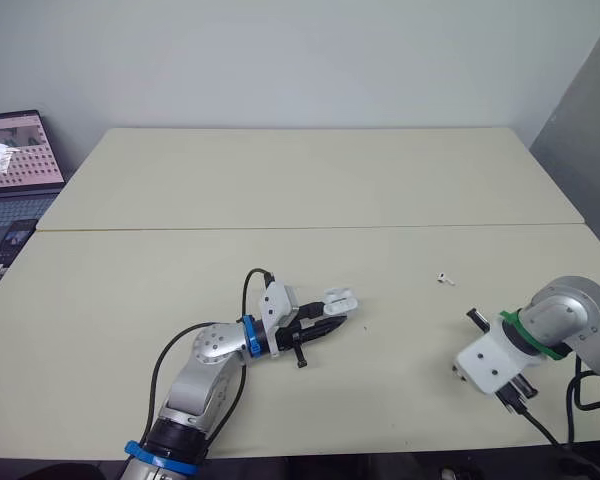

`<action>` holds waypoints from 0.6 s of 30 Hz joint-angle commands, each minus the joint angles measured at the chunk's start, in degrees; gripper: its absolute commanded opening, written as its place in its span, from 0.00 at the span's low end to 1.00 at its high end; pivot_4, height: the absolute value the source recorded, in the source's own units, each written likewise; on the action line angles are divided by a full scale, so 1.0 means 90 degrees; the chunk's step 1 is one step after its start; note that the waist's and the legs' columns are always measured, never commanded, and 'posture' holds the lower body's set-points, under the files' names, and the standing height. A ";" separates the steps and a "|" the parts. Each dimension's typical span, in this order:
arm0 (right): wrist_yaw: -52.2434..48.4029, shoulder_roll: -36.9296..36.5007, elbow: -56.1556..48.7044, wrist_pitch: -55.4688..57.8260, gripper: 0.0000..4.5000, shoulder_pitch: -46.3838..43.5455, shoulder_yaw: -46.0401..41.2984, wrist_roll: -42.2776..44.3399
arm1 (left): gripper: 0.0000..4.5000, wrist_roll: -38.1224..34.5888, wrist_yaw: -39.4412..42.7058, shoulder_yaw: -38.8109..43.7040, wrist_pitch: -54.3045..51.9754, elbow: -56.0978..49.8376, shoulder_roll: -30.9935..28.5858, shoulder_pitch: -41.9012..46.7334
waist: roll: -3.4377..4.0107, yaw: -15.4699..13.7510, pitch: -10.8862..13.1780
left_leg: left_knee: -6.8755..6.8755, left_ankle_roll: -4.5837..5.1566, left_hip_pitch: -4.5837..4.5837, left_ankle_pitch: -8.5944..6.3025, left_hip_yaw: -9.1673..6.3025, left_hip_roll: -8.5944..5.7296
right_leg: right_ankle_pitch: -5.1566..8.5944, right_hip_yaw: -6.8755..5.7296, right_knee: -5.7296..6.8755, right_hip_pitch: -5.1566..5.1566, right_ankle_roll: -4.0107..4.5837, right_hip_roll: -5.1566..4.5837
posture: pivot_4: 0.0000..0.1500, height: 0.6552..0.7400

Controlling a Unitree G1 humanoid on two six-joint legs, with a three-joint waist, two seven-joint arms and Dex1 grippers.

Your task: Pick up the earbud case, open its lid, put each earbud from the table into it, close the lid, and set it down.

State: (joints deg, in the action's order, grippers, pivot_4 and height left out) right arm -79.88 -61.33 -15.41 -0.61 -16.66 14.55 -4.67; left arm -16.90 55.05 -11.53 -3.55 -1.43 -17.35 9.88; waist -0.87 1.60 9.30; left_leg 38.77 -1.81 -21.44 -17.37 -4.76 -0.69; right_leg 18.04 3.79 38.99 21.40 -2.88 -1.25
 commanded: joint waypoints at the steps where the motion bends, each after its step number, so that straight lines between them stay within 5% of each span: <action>1: 0.0961 0.0570 -0.0347 0.1484 0.04 -0.0065 -0.1167 0.0963 | 0.17 0.0108 -0.0455 -0.0033 0.0049 -0.0167 0.0278 0.0186 | 0.0000 -0.0016 0.0000 | 0.0000 0.0000 -0.0001 0.0000 0.0000 0.0000 | 0.0000 0.0001 0.0000 0.0000 0.0000 0.0000 | 1.00 1.00; 6: 0.1956 0.1397 -0.0779 0.2746 0.04 0.0426 -0.2248 0.1886 | 0.17 0.0437 -0.1320 -0.0042 -0.0074 -0.0147 0.0713 0.0346 | -0.0002 -0.0119 -0.0001 | 0.0011 0.0000 -0.0027 0.0000 -0.0024 -0.0006 | -0.0001 -0.0001 -0.0006 0.0006 0.0000 -0.0003 | 1.00 1.00; 10: 0.3548 0.3032 -0.1778 0.3879 0.04 0.0573 -0.3148 0.3356 | 0.17 0.0736 -0.1815 -0.0251 -0.0279 -0.0218 0.1045 0.0786 | 0.0000 -0.0164 -0.0002 | 0.0008 0.0000 -0.0039 0.0000 -0.0026 -0.0007 | -0.0001 0.0000 0.0004 0.0024 0.0000 -0.0001 | 1.00 1.00; 18: 0.6003 0.5237 -0.2724 0.4832 0.04 0.0126 -0.3132 0.4999 | 0.17 0.0821 -0.2343 -0.0442 -0.0679 -0.0060 0.1671 0.1505 | 0.0003 -0.0150 -0.0004 | 0.0007 -0.0002 -0.0046 0.0002 -0.0014 -0.0009 | -0.0002 -0.0010 0.0008 0.0039 0.0000 0.0002 | 1.00 1.00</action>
State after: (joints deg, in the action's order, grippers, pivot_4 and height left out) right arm -29.61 -15.42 -36.80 42.59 -14.21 -13.39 37.34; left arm -9.70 34.86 -14.62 -9.65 -1.25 -3.44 22.00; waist -0.83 0.25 9.26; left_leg 38.83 -1.83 -21.87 -17.36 -4.90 -0.77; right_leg 18.02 3.70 39.07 21.76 -2.88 -1.23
